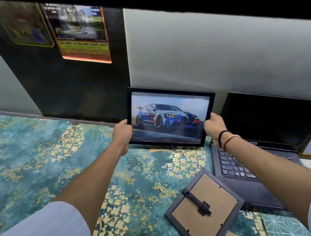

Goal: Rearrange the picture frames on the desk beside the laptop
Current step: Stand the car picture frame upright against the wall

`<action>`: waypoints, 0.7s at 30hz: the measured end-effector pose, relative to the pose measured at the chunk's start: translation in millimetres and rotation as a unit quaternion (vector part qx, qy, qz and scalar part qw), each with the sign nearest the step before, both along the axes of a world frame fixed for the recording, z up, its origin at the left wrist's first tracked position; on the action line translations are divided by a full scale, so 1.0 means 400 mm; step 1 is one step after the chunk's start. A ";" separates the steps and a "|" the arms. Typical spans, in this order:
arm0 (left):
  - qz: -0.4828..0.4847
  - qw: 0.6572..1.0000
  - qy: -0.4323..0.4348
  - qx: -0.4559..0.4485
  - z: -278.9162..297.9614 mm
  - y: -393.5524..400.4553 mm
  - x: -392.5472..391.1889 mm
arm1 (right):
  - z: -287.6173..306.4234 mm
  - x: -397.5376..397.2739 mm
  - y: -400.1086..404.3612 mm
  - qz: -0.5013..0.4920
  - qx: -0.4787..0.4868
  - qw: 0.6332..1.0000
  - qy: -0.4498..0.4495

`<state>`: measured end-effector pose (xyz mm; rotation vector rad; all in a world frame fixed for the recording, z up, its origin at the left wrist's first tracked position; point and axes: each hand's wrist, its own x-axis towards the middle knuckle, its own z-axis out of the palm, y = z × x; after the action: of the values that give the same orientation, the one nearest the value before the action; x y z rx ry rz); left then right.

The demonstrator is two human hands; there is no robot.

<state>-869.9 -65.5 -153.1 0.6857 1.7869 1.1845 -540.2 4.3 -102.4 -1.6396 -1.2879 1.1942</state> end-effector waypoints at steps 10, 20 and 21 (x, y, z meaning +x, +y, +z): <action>-0.035 0.999 -0.023 0.010 -0.056 0.011 0.034 | -0.129 0.060 0.096 -0.018 -0.024 1.000 -0.003; -0.067 0.998 -0.011 0.008 -0.159 0.102 -0.027 | -0.011 0.012 0.002 0.002 -0.035 0.999 0.003; -0.065 0.998 -0.011 0.005 -0.155 0.101 -0.029 | 0.004 0.005 -0.010 0.005 -0.038 0.999 0.002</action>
<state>-881.5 -25.2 -214.9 0.7794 1.6930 1.1101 -538.1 0.2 -100.8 -1.6856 -1.2638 1.2658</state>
